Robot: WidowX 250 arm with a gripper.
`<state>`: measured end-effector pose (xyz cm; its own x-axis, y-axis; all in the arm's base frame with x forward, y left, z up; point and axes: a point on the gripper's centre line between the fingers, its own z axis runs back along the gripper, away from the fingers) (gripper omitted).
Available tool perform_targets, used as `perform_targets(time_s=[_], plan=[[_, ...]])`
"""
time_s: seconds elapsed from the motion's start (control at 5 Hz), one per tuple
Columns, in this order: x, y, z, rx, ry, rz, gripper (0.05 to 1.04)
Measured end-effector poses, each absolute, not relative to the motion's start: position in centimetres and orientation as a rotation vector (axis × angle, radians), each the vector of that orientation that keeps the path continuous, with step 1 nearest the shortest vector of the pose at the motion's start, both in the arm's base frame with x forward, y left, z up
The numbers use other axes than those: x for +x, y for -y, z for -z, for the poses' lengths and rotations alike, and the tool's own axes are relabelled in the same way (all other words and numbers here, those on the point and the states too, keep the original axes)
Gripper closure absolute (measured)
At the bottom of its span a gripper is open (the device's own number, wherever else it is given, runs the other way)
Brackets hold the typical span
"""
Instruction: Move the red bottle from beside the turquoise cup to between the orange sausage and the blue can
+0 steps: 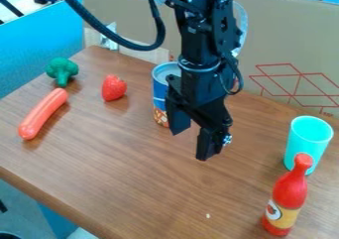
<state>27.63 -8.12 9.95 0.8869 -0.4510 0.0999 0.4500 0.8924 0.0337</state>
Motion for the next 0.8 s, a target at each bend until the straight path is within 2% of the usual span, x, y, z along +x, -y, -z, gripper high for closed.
perform_targets(time_s=[0.2, 0.4, 0.6, 0.8], plan=[[27.3, 8.2, -9.1, 0.011, 0.072, 0.470, 0.083], [26.9, 9.2, -10.3, 0.011, 0.076, 0.477, 0.083], [26.6, 11.4, -13.5, 0.024, 0.160, 0.522, 0.083], [25.7, 13.4, -16.2, 0.000, 0.232, 0.570, 0.083]])
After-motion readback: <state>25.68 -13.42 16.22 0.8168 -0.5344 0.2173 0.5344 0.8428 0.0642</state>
